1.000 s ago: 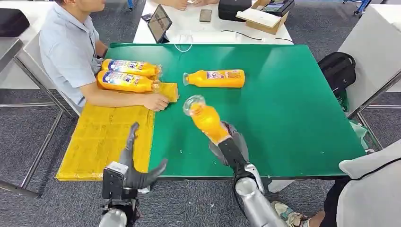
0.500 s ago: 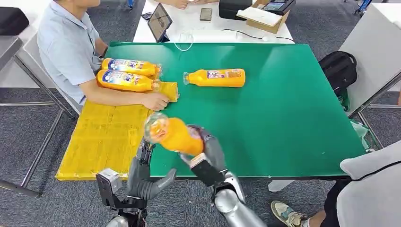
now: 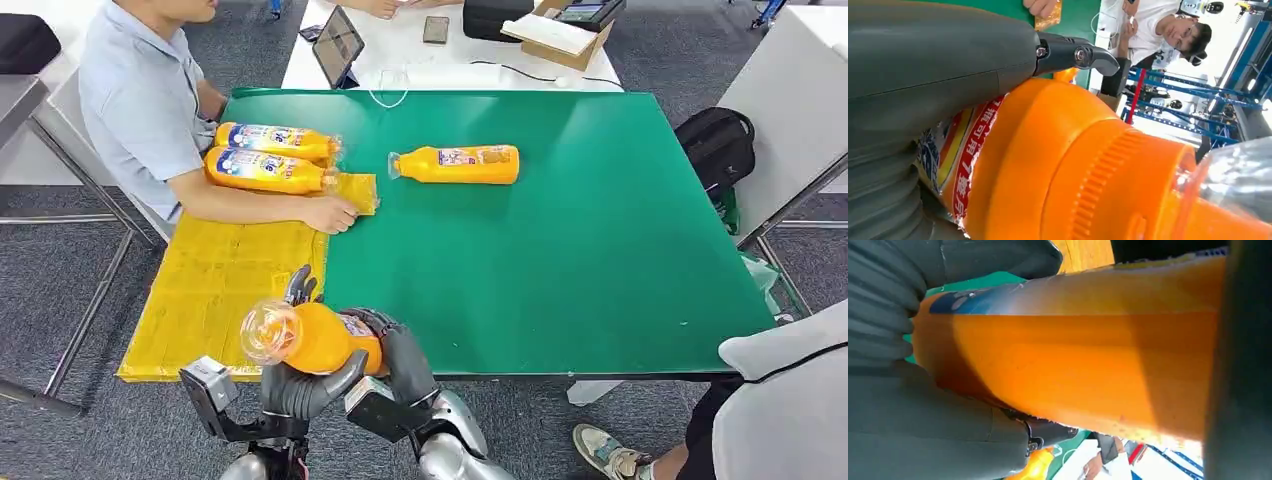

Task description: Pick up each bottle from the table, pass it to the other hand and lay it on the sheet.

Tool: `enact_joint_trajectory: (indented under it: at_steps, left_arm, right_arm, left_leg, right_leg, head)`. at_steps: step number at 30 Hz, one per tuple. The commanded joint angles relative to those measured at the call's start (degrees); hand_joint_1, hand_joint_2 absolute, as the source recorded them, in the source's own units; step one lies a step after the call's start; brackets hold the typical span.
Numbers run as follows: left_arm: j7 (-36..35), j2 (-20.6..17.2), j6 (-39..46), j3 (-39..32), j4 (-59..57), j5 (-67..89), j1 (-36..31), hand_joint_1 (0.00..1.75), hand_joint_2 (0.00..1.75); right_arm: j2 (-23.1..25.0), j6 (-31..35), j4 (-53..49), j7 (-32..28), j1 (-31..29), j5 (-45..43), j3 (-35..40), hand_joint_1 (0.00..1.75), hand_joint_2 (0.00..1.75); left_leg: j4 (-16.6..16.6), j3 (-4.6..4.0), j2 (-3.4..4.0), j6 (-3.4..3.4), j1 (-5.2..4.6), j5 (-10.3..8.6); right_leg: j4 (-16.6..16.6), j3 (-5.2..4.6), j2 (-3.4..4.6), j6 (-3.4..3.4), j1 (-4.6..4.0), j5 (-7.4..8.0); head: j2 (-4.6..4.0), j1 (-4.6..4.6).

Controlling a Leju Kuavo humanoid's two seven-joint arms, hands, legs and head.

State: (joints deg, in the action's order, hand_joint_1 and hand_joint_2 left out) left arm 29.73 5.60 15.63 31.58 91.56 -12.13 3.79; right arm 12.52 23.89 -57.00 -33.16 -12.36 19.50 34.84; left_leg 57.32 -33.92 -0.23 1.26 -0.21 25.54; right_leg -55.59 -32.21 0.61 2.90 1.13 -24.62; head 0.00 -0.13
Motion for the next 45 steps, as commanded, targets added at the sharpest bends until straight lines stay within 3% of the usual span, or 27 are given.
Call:
enact_joint_trajectory:
  at_steps: [1,4,5,6,7,8,9,10,11,12,15,16,17,23,24,26,28,33,39,41,45]
  left_arm:
    - [-1.44,-1.59,-2.04,2.56,-1.52,-4.00,-3.04,0.00,1.75]
    - [-7.15,-1.51,-5.17,2.67,-4.14,-9.65,-4.30,0.00,1.75]
    - [-10.30,-1.50,-6.01,2.48,-5.41,-12.26,-4.84,1.20,1.75]
    - [-11.24,-1.41,-5.86,2.24,-6.02,-12.99,-5.11,1.75,1.75]
    - [-12.31,-0.87,-4.88,1.39,-7.19,-13.77,-5.02,1.75,1.75]
    - [-12.26,-0.89,-4.28,1.52,-7.83,-13.25,-5.10,1.75,1.75]
    - [-12.58,-0.05,-4.02,0.97,-8.24,-13.90,-4.61,1.75,1.75]
    - [-12.89,0.21,-3.84,0.87,-8.51,-14.27,-4.48,1.75,1.75]
    - [-12.98,0.33,-3.55,0.78,-8.60,-14.54,-4.48,1.75,1.75]
    - [-12.99,0.58,-2.90,0.28,-8.42,-15.17,-4.47,1.75,1.75]
    - [-13.01,1.01,-1.65,-0.78,-7.82,-16.99,-4.79,1.75,1.75]
    - [-15.87,0.53,-3.66,-1.28,-6.86,-22.86,-5.15,1.75,1.75]
    - [-14.98,0.30,-3.50,-1.60,-6.25,-22.72,-5.19,1.75,1.75]
    - [-13.72,0.34,-2.24,-2.75,-5.30,-22.05,-5.44,1.75,1.75]
    - [-13.41,0.92,0.22,-4.17,-5.31,-22.22,-5.83,1.75,1.75]
    - [-12.42,0.79,2.74,-7.33,-3.80,-22.87,-5.05,1.75,1.75]
    - [-12.21,-0.22,4.07,-9.36,-3.57,-21.58,-4.75,1.75,1.75]
    - [-4.78,-3.70,14.74,-10.56,-9.46,-2.25,-9.25,1.75,1.75]
    - [-5.21,-6.69,16.76,-18.73,-12.08,9.59,-11.91,1.75,1.75]
    - [-6.16,-8.37,21.44,-18.82,-14.84,20.93,-13.37,1.75,1.75]
    - [-12.15,-11.03,21.73,-16.26,-22.12,36.61,-16.87,1.75,1.75]
  right_arm:
    - [0.47,0.07,8.11,-0.34,-3.19,0.14,5.22,1.75,1.75]
    - [1.11,2.05,9.70,-0.64,-4.14,-0.27,6.38,1.75,1.75]
    - [1.13,2.77,9.55,-0.44,-4.29,-0.30,6.65,1.75,1.75]
    - [1.11,3.16,9.33,-0.22,-4.24,-0.46,6.67,1.75,1.75]
    - [0.89,4.02,8.82,0.22,-4.08,-0.47,6.79,1.75,1.75]
    - [0.83,4.69,8.76,0.04,-4.00,-0.64,6.78,1.48,1.75]
    - [0.84,5.33,8.71,-0.25,-3.94,-1.09,6.63,0.35,1.75]
    - [1.04,6.29,8.52,-0.82,-3.87,-2.01,6.10,0.00,1.75]
    - [1.20,7.05,8.16,-1.57,-3.83,-3.14,5.74,0.00,1.75]
    - [1.33,7.92,7.14,-2.73,-3.63,-4.31,5.26,0.00,0.00]
    - [1.27,9.21,2.71,-6.84,-2.40,-8.38,3.89,0.00,0.00]
    - [-1.06,12.54,-7.55,-6.84,-0.50,-12.15,6.20,0.00,0.00]
    - [-1.55,13.15,-9.80,-6.84,-0.26,-12.83,6.86,0.00,0.00]
    - [-2.47,15.85,-14.42,-6.84,0.17,-13.12,8.40,0.00,0.00]
    - [-1.80,16.11,-16.08,-6.84,1.94,-9.73,6.08,0.00,0.00]
    - [-2.60,16.11,-17.05,-6.84,3.45,-12.18,6.93,0.00,0.00]
    - [-2.35,16.11,-21.20,-6.84,6.90,-6.26,3.87,0.00,0.00]
    - [-0.78,16.11,-26.22,-6.84,11.34,0.75,-4.27,0.00,0.00]
    - [0.06,16.11,-28.99,-6.84,15.35,1.88,-11.43,0.00,0.00]
    - [0.03,16.11,-29.28,-6.84,15.77,0.93,-12.35,0.00,0.00]
    - [-0.20,16.11,-29.12,-6.84,15.47,-0.34,-12.38,0.00,0.00]
  left_leg:
    - [-0.04,0.19,-0.01,-0.10,0.07,0.03]
    - [-0.04,0.10,0.00,-0.06,0.04,0.00]
    - [-0.05,0.14,-0.04,-0.08,0.06,-0.01]
    - [-0.05,0.13,-0.05,-0.07,0.04,-0.01]
    - [-0.05,0.09,-0.04,-0.05,0.03,-0.02]
    - [-0.02,0.15,-0.05,-0.09,0.08,0.01]
    - [-0.05,0.13,0.01,-0.05,0.03,0.00]
    - [-0.03,0.20,0.02,-0.09,0.08,0.04]
    - [-0.04,0.18,0.05,-0.07,0.06,0.04]
    - [-0.04,0.11,0.05,-0.05,0.03,0.02]
    - [0.00,0.07,-0.07,-0.06,0.03,0.02]
    - [0.01,0.02,-0.03,-0.05,0.03,0.02]
    - [0.06,0.06,-0.04,-0.07,0.04,0.06]
    - [0.02,0.08,0.07,-0.09,0.09,0.06]
    - [0.04,0.00,-0.01,-0.08,0.04,0.03]
    - [0.09,-0.03,-0.13,-0.09,0.09,0.05]
    - [-0.03,0.03,0.00,-0.06,0.01,0.03]
    - [-0.03,0.04,-0.29,-0.09,0.10,-0.02]
    - [-0.07,0.10,-0.19,-0.09,0.07,-0.02]
    - [-0.04,0.11,-0.12,-0.12,0.11,0.01]
    - [-0.08,0.12,-0.16,-0.09,0.07,-0.03]
  right_leg:
    - [0.06,0.21,-0.08,-0.15,-0.08,-0.04]
    - [0.04,0.10,-0.04,-0.08,-0.05,-0.01]
    - [0.06,0.15,-0.10,-0.12,-0.07,-0.02]
    - [0.06,0.14,-0.10,-0.10,-0.05,-0.01]
    - [0.05,0.10,-0.08,-0.08,-0.04,0.00]
    - [0.06,0.18,-0.11,-0.13,-0.09,-0.02]
    - [0.05,0.12,-0.03,-0.08,-0.03,0.00]
    - [0.06,0.22,-0.05,-0.14,-0.10,-0.02]
    - [0.06,0.20,-0.01,-0.12,-0.07,-0.02]
    - [0.05,0.11,0.00,-0.08,-0.04,-0.01]
    - [0.01,0.11,-0.11,-0.09,-0.04,-0.04]
    - [0.00,0.04,-0.05,-0.07,-0.04,-0.02]
    - [-0.04,0.09,-0.08,-0.11,-0.05,-0.07]
    - [0.02,0.08,0.03,-0.12,-0.11,-0.01]
    - [-0.04,0.00,-0.07,-0.10,-0.05,-0.03]
    - [-0.05,0.04,-0.19,-0.13,-0.11,-0.07]
    - [0.02,0.06,-0.04,-0.07,-0.02,-0.02]
    - [0.04,0.10,-0.36,-0.11,-0.09,-0.08]
    - [0.05,0.13,-0.27,-0.11,-0.06,-0.06]
    - [0.05,0.15,-0.23,-0.15,-0.11,-0.06]
    - [0.06,0.15,-0.27,-0.12,-0.06,-0.06]
  head:
    - [0.00,0.00]
    - [0.00,0.00]
    - [0.00,-0.02]
    - [0.00,0.00]
    - [0.00,0.00]
    - [0.00,0.00]
    - [0.00,0.00]
    - [0.00,0.00]
    - [0.00,0.00]
    - [0.00,0.00]
    - [0.00,0.00]
    - [0.00,0.00]
    - [0.00,0.00]
    - [0.00,-0.04]
    - [0.00,0.00]
    - [0.00,0.02]
    - [0.00,0.02]
    - [0.00,0.02]
    - [0.00,0.02]
    - [0.00,0.04]
    - [0.00,0.02]
